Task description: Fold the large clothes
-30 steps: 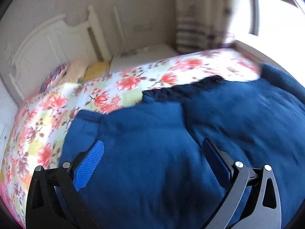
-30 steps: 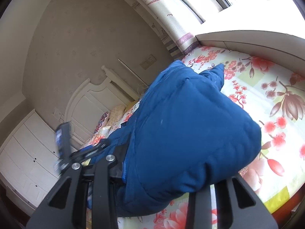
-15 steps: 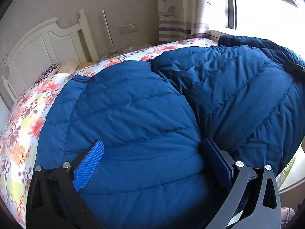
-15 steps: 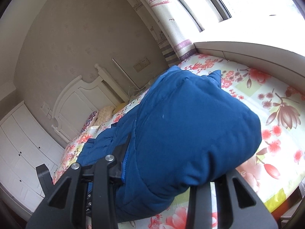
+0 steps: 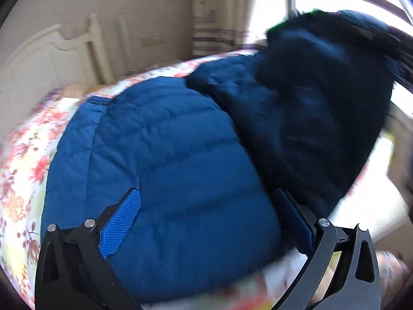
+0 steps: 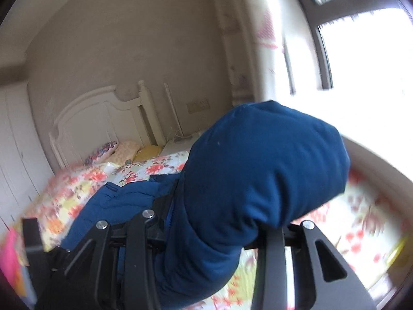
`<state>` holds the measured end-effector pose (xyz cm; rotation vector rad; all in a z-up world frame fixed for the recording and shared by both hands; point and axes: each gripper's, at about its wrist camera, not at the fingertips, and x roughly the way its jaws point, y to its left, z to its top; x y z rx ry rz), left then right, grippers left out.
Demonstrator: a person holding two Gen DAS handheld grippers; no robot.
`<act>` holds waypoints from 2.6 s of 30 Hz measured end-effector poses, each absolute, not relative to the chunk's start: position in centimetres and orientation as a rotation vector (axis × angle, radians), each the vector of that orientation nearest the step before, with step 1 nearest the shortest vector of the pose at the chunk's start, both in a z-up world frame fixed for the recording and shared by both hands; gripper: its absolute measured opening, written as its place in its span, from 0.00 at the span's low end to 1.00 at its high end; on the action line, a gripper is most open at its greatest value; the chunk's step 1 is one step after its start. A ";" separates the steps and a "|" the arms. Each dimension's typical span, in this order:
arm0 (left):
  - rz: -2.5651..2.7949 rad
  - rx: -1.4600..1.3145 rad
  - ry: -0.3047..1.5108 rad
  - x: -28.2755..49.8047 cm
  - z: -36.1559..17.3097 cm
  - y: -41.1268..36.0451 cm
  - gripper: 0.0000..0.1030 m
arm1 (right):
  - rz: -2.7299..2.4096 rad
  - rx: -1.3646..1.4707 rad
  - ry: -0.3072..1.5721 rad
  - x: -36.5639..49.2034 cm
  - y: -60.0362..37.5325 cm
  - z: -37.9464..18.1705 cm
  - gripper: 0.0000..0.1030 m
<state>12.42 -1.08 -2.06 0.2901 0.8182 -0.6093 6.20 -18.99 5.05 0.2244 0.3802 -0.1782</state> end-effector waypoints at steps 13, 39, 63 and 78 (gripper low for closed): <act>-0.233 -0.211 0.619 15.1 10.9 23.4 0.96 | 0.086 -1.191 0.385 10.5 11.8 -7.4 0.33; -0.374 0.171 0.886 32.4 2.2 5.4 0.96 | 0.313 -1.034 0.262 3.8 5.7 -4.9 0.55; -0.190 0.239 0.803 31.2 -0.3 7.1 0.96 | 0.587 -0.237 0.644 13.3 -6.2 2.3 0.42; -0.034 0.286 0.807 28.6 0.2 9.7 0.96 | 0.411 -0.116 0.968 41.3 -10.6 -0.4 0.36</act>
